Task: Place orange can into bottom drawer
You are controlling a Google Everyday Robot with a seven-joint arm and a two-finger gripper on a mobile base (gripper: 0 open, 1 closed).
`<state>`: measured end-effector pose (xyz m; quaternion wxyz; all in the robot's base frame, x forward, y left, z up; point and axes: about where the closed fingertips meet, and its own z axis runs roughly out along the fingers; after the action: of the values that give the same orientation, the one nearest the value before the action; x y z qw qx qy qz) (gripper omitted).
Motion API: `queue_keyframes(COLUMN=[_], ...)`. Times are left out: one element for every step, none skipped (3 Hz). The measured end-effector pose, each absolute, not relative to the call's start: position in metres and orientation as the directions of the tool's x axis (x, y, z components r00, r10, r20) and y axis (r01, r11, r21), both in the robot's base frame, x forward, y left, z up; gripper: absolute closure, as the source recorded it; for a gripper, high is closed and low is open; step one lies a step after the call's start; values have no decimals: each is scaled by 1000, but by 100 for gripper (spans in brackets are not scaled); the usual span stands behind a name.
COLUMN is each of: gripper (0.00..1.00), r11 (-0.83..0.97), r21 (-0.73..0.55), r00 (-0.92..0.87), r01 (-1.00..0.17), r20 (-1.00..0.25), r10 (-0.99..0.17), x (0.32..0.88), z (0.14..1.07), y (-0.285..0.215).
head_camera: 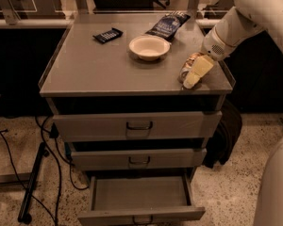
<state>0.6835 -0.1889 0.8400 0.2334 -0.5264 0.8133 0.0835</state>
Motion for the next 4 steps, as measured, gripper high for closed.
queue_keyframes(gripper=[0,0,18,49], r11=[453,460,460,460], r21=[-126,-129,-129,-129], r00=[-348,-353,-353,-353], r01=[-882,-878,-878,-878], r20=[-475,-474,-474,-474], r10=[-809,-807,-807,-807], x=[689,691,691,691], z=[839,838,837,837], y=[-198,-201,-201,-201])
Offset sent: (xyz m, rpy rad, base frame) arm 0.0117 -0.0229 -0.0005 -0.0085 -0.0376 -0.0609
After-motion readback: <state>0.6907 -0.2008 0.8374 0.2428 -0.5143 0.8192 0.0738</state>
